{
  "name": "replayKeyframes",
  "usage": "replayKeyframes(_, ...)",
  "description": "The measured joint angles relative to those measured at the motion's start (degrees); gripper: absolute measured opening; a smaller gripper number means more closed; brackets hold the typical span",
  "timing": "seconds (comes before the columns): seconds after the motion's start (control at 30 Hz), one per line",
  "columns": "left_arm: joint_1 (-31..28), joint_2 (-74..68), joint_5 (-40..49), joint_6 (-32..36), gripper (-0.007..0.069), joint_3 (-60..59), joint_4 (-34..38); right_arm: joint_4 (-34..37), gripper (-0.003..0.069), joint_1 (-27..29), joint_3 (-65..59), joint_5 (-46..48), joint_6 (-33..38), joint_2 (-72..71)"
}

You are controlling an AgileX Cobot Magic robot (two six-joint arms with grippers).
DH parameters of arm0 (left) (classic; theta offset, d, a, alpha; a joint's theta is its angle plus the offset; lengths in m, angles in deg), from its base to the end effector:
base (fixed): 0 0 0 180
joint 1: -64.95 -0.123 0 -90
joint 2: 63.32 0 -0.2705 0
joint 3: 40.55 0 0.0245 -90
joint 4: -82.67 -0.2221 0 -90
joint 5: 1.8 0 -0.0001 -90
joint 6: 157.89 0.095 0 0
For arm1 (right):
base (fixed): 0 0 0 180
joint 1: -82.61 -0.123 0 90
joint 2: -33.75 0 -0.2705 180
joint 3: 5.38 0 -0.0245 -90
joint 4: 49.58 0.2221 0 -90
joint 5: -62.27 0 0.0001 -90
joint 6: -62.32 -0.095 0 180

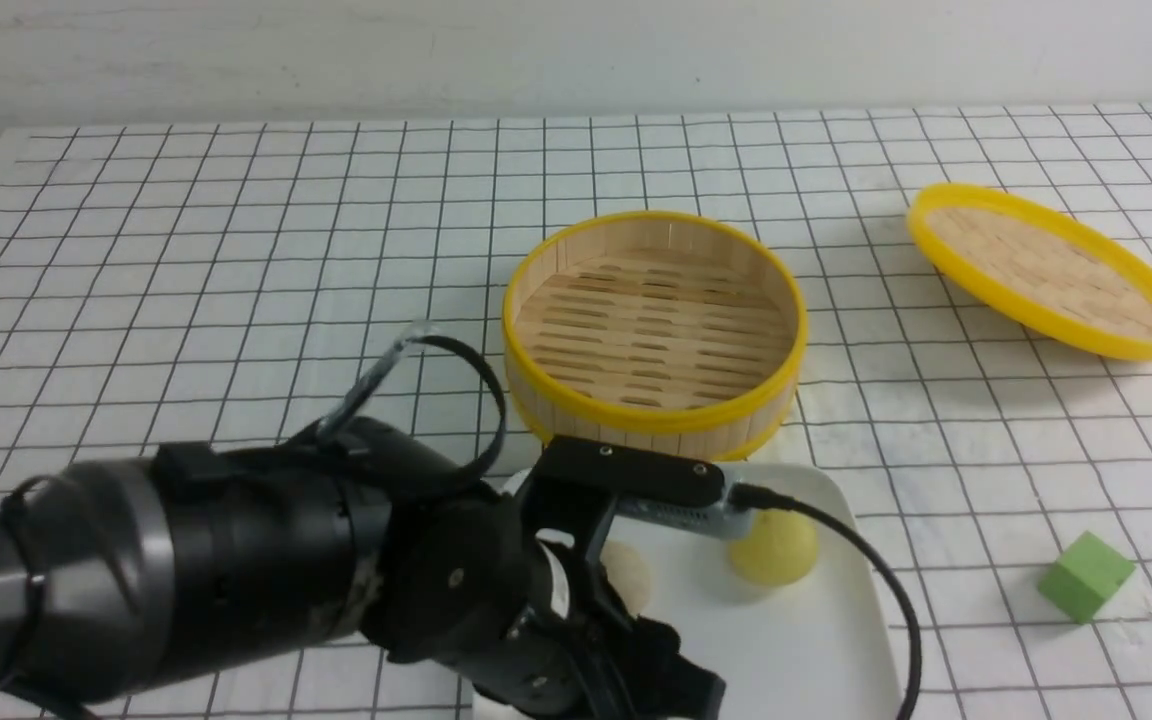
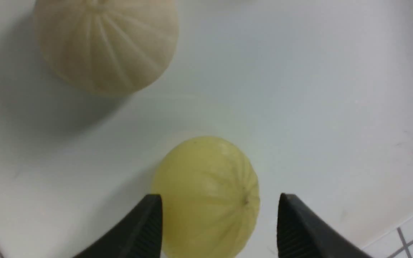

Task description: Put the steamed buns into the plate on the white-black tablecloth.

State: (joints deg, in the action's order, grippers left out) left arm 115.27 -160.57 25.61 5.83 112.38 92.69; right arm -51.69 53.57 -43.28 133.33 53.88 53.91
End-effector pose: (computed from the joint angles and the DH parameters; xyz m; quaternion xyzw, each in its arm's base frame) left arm 0.1708 -0.2178 0.2032 0.2203 0.9428 -0.1820 0.1715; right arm -0.0026 -0.0052 0.2945 -0.1594 0.8887 0.1207 0.4126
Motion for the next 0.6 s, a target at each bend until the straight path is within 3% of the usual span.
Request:
replayKeyframes(0.1,0.0,1.8,2.0,0.0,0.0462,1.9,-2.6,-5.0,-0.0007,0.0,-1.2,-0.9,-4.3,-10.9)
replayKeyframes(0.2,-0.1,2.2,4.5,0.0,0.0464,4.5,-4.6,-6.6,-0.0007,0.0,-3.9,-4.1,-5.6,-13.1)
replayKeyframes(0.6,-0.1,2.2,8.4,0.0,0.0436,7.6,-6.9,-2.4,-0.0001,0.0,-14.3,-32.7,-5.8,-5.7)
